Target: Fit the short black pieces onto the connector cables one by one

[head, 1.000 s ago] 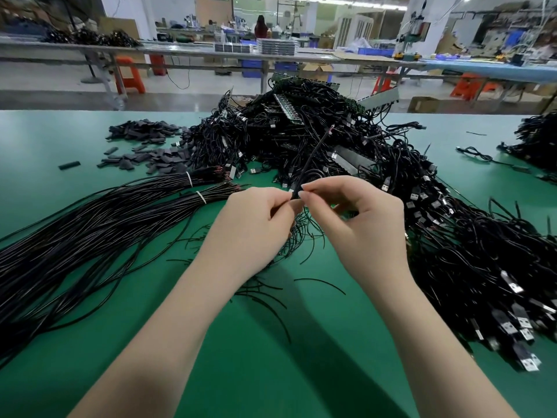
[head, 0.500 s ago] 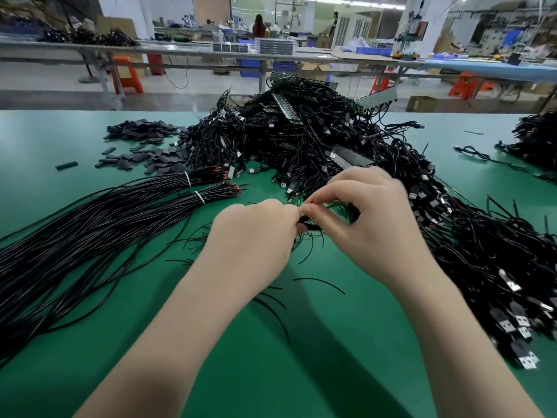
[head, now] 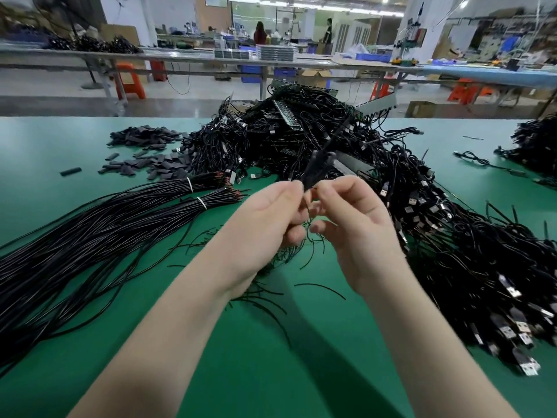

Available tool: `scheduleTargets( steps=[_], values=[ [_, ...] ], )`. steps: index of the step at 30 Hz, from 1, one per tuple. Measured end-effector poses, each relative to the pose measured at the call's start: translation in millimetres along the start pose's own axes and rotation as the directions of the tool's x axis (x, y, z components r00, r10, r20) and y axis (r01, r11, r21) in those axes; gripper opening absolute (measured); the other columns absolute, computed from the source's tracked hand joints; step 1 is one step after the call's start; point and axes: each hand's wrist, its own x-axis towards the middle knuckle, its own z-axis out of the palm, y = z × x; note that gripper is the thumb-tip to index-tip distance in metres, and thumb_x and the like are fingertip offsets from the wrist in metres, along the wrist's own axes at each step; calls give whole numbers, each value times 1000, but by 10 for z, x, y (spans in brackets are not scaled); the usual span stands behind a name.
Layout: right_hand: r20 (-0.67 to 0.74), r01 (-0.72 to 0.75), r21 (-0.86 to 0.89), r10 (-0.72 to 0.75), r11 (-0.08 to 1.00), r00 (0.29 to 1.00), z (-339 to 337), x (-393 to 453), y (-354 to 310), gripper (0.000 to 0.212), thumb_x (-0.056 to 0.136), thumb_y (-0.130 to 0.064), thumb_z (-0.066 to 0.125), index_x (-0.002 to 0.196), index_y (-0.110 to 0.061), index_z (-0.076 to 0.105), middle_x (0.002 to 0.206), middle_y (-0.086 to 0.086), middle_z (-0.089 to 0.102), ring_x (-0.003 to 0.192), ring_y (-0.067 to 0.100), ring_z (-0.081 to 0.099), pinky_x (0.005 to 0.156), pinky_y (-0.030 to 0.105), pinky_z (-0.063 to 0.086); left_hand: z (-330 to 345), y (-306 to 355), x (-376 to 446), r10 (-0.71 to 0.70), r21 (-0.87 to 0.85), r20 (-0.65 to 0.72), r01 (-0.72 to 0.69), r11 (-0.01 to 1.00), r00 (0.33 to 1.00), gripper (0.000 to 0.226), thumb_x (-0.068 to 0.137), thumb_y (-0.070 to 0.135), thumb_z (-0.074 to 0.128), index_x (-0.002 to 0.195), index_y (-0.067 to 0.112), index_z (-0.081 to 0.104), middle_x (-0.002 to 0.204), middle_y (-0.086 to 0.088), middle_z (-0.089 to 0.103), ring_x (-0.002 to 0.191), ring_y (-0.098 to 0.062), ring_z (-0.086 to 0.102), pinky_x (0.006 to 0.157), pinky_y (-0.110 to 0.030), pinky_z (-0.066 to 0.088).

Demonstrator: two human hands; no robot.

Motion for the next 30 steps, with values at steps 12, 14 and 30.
scheduleTargets(
  steps=[12,14,30],
  values=[
    [-141,95,-297,-141,950,980,226,-103,-19,5,83,-16,74,81,-15,70,72,-7,70,66,7,63,63,25,54,-6,-72,51,193,301,-234,-118,946,953,32,95,42,37,74,20,46,66,10,40,64,-13,39,66,-49,41],
    [-153,27,-203,-59,979,987,229,-101,-16,13,73,-20,80,81,-15,70,73,-4,72,66,8,65,62,19,53,-33,-93,58,192,302,-222,-120,946,956,29,99,36,37,77,21,48,65,13,40,64,-11,40,64,-39,39],
    [-156,59,-187,-89,981,984,141,-66,-33,13,81,-11,76,72,-21,74,69,0,71,64,10,62,58,18,48,58,-124,33,358,459,-241,-219,861,902,10,102,27,42,97,35,44,61,10,46,52,-4,42,53,-20,36]
  ],
)
